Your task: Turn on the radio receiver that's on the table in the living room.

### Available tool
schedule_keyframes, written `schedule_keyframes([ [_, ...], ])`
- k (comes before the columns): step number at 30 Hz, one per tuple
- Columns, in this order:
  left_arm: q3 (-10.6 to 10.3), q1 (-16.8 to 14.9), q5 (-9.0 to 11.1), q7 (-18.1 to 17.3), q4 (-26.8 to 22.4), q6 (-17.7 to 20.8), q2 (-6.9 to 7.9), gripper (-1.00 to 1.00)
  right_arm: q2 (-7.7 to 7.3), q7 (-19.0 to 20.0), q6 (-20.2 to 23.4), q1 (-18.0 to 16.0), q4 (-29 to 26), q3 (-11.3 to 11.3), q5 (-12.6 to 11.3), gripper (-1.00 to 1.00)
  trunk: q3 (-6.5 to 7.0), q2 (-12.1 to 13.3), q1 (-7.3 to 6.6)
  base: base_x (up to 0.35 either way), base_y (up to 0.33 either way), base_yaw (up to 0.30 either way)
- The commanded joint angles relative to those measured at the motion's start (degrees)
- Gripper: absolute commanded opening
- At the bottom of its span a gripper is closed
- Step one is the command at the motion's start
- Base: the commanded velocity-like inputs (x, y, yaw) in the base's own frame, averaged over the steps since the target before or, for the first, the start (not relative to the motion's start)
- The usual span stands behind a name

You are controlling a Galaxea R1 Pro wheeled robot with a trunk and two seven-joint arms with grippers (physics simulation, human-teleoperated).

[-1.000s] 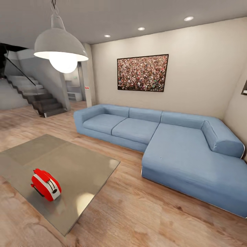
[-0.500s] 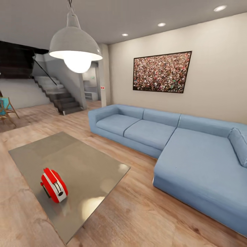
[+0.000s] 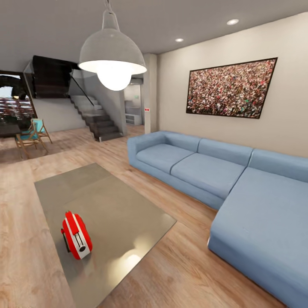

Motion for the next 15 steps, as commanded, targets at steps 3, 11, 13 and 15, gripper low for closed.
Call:
schedule_keyframes([
  [3,4.5,0.0,0.1,1.9,0.0,-1.6,0.45,1.00,-0.01,0.2,-0.1,0.0,0.0,-0.1,0.8,1.00,-0.05,0.0,0.03,0.265,-0.051,0.287],
  [11,15.7,0.0,0.2,2.4,-0.1,-4.7,0.60,1.00,-0.01,0.2,-0.1,0.0,0.0,-0.1,0.9,1.00,-0.05,0.0,0.03,0.043,0.024,0.077],
  [13,15.9,0.0,0.1,2.4,-0.1,-4.8,0.60,1.00,-0.01,0.2,-0.1,0.0,0.0,-0.1,0.9,1.00,-0.05,0.0,0.03,0.019,0.251,0.003],
  [15,16.0,0.0,0.1,2.4,-0.1,-4.8,0.61,1.00,-0.01,0.2,-0.1,0.0,0.0,-0.1,0.9,1.00,-0.05,0.0,0.03,0.079,0.272,0.001],
])
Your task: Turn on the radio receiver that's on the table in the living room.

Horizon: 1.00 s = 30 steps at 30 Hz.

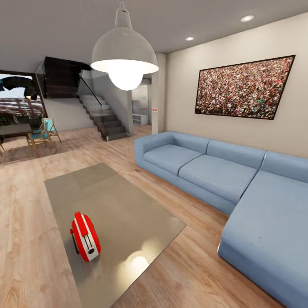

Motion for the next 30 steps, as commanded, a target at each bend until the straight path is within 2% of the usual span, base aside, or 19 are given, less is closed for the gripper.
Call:
schedule_keyframes([
  [1,0.2,0.0,0.0,0.0,-0.1,-0.1,-0.05,1.00,-0.01,0.2,-0.1,0.0,0.0,-0.1,0.4,1.00,-0.05,0.0,0.01,0.098,0.275,0.000],
  [12,0.2,0.0,0.0,0.0,0.0,-0.1,-0.05,1.00,-0.01,0.2,-0.1,0.0,0.0,-0.1,0.4,1.00,-0.05,0.0,0.01,0.098,0.275,0.000],
  [17,0.2,0.0,0.0,0.0,0.0,-0.1,-0.05,1.00,-0.01,0.2,-0.1,0.0,0.0,-0.1,0.4,1.00,-0.05,0.0,0.01,0.016,0.068,0.001],
  [26,0.2,0.0,0.0,0.0,0.0,-0.1,-0.19,1.00,0.01,0.2,-0.1,0.0,-0.1,-0.1,0.4,1.00,-0.05,0.0,0.01,0.001,0.004,0.241],
  [30,0.2,0.0,0.0,0.0,0.0,-1.0,-0.18,1.00,0.42,0.2,-0.1,0.0,-1.8,-0.1,0.5,1.00,-0.05,0.0,0.01,0.000,0.000,0.293],
])
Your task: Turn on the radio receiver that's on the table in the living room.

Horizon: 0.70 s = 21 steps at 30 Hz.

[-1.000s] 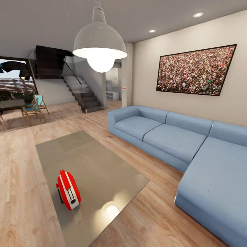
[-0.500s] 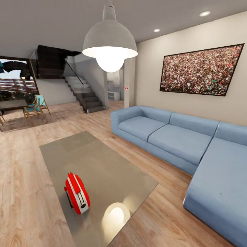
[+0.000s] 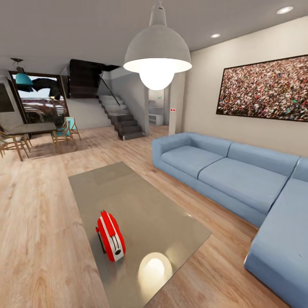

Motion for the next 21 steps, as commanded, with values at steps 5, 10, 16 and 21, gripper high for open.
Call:
schedule_keyframes([
  [5,0.2,0.0,-0.1,0.0,0.0,-1.9,-0.09,1.00,0.25,0.1,0.0,-0.1,-2.5,2.1,0.4,1.00,-0.05,0.0,0.00,0.000,0.000,0.296],
  [10,0.2,0.0,0.0,0.0,0.0,-2.1,-0.13,1.00,0.27,0.0,0.0,0.0,-3.6,3.5,0.4,1.00,-0.05,0.0,0.00,0.000,0.000,0.297],
  [16,0.2,0.0,-0.1,0.0,0.0,-2.3,-0.23,1.00,0.28,0.0,0.0,0.0,-3.6,3.6,0.3,1.00,-0.05,0.0,0.00,0.000,0.000,0.297],
  [21,0.2,0.0,-0.1,0.1,0.2,-4.7,-0.27,1.00,0.28,0.0,0.0,0.0,-3.6,3.6,0.3,1.00,-0.05,0.0,0.00,0.000,0.000,0.296],
])
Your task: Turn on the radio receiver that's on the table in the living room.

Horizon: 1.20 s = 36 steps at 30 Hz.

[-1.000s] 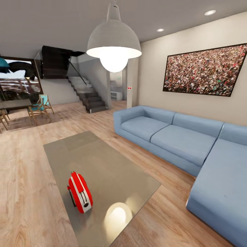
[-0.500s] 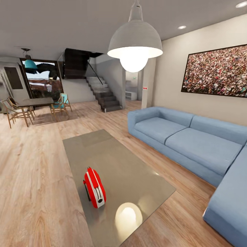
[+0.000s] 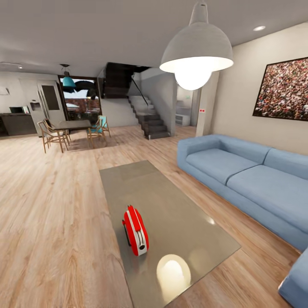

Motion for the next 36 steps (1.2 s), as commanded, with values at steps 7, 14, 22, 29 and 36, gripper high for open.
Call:
schedule_keyframes([
  [7,0.1,0.0,-0.3,-0.2,0.2,-0.3,-0.30,1.00,-0.04,0.1,0.0,0.0,0.0,0.1,0.4,1.00,-0.05,0.0,0.00,0.000,0.000,0.296],
  [14,0.0,0.0,-0.4,-0.2,0.5,-0.3,-0.24,1.00,-0.04,0.1,0.0,0.0,0.0,0.1,0.4,1.00,-0.05,0.0,0.00,0.000,0.000,0.296],
  [22,0.1,0.0,-0.5,-0.2,0.5,-0.2,0.03,1.00,-0.04,0.1,0.0,0.0,0.0,0.1,0.4,1.00,-0.05,0.0,0.00,0.000,-0.009,0.283],
  [29,0.1,0.0,-0.5,-0.1,0.5,0.0,0.11,1.00,-0.04,0.1,0.0,0.0,0.1,0.1,0.4,1.00,-0.05,0.0,0.00,0.000,-0.269,0.041],
  [36,0.1,0.0,-0.5,-0.1,0.5,0.0,0.12,1.00,-0.04,0.1,0.0,0.0,0.1,0.1,0.4,1.00,-0.05,0.0,0.00,0.000,-0.308,0.001],
])
